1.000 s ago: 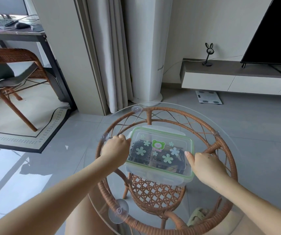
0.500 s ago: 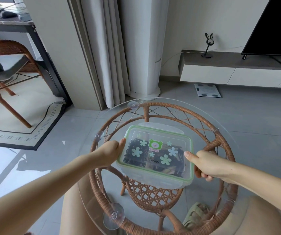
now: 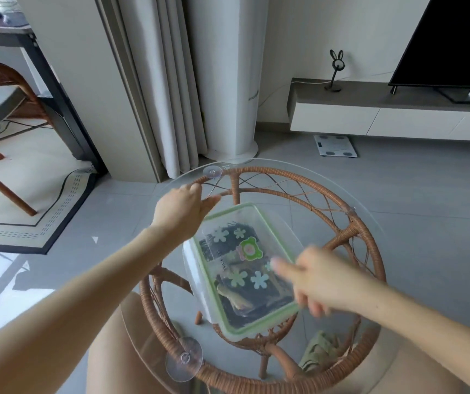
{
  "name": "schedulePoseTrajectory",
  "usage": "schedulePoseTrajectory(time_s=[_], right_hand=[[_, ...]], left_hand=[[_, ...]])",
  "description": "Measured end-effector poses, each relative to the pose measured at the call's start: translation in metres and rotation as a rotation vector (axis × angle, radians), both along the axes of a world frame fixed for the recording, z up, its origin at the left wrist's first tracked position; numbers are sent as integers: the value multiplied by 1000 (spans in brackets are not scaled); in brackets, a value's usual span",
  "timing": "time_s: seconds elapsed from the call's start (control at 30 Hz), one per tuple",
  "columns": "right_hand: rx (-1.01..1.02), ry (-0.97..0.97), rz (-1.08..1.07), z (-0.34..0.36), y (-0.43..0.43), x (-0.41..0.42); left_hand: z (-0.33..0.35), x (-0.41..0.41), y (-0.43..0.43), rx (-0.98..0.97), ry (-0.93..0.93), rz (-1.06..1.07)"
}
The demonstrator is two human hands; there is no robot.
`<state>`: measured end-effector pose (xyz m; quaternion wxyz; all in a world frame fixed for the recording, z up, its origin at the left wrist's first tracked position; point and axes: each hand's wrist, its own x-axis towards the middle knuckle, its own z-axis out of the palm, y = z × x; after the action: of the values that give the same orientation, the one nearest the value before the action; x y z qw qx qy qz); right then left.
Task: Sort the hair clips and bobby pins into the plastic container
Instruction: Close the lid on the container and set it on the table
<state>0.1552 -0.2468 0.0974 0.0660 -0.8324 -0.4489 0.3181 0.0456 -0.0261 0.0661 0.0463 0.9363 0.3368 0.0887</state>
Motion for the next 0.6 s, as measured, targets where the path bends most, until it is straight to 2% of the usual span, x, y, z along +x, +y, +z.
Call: schedulePoseTrajectory(time_s=[0.07, 0.1, 0.13, 0.2, 0.27, 0.4, 0.6], right_hand=[[173, -548, 71, 2, 9, 16], [166, -679, 122, -1, 13, 20], [137, -708, 173, -11, 14, 22], [104, -612, 235, -36, 14, 22], [153, -505, 240, -48, 11, 20], [237, -284, 171, -59, 10, 25], [313, 139, 26, -75, 11, 35]], left_hand=[[6, -13, -23, 112, -14, 72], [5, -24, -35, 122, 51, 94], [1, -36, -47, 108, 141, 111], [-9, -55, -70, -8, 272, 119], [-19, -65, -87, -223, 281, 99], [-30, -61, -98, -403, 161, 114], [-40, -58, -104, -494, -32, 174]])
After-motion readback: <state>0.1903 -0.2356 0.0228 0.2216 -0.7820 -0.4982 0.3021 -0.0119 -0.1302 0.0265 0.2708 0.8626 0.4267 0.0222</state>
